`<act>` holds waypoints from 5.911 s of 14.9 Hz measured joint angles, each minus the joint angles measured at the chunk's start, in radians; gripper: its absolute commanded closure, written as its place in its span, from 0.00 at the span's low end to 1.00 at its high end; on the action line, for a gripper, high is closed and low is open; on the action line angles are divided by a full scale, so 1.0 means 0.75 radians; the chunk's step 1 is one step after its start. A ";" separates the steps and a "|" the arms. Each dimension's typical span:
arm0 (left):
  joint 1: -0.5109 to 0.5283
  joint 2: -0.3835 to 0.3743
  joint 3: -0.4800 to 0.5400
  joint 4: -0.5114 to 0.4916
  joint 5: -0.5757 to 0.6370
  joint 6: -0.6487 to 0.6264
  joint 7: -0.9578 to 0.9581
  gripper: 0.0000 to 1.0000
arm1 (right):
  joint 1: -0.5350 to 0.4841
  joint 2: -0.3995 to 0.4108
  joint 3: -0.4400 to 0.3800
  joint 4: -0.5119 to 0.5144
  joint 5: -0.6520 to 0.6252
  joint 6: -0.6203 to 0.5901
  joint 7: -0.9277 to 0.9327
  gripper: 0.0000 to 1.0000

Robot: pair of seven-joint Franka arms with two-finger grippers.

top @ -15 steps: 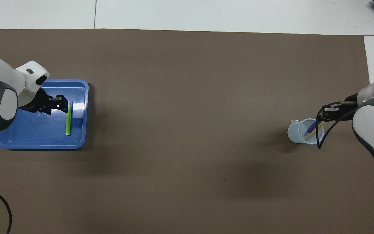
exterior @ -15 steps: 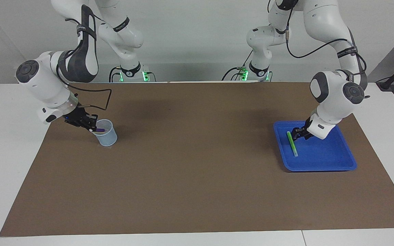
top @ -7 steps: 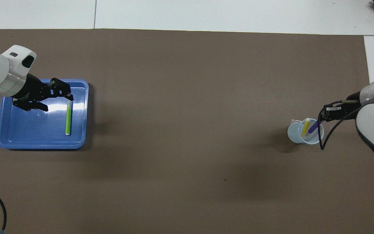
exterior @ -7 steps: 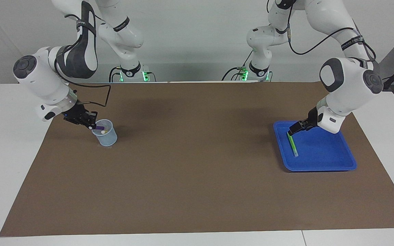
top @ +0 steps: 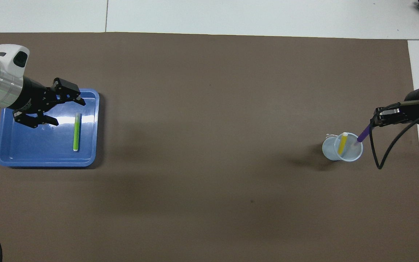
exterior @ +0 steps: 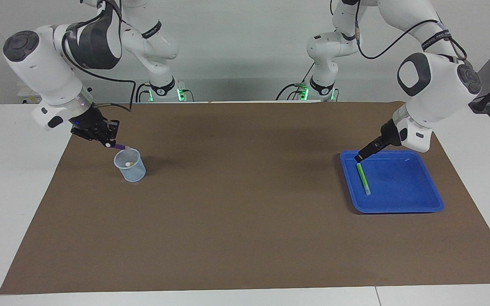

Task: Right arm passes pens to left for tray arrangement
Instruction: 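Lift the purple pen toward the left gripper with the right gripper, then close the left gripper on the purple pen and open the right gripper, then lower the purple pen into the tray with the left gripper while the right gripper returns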

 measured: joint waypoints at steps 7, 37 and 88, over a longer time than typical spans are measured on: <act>0.000 -0.096 -0.008 0.001 -0.283 -0.008 -0.409 0.00 | 0.002 -0.040 0.164 0.130 0.106 -0.055 0.134 1.00; -0.518 -0.242 -0.056 -0.122 -0.462 0.592 -1.883 0.00 | 0.595 -0.113 0.223 -0.124 0.626 0.891 1.264 1.00; -0.388 -0.402 -0.015 -0.264 -0.314 0.109 -0.813 1.00 | 0.356 -0.130 0.195 -0.129 0.534 0.536 1.101 0.00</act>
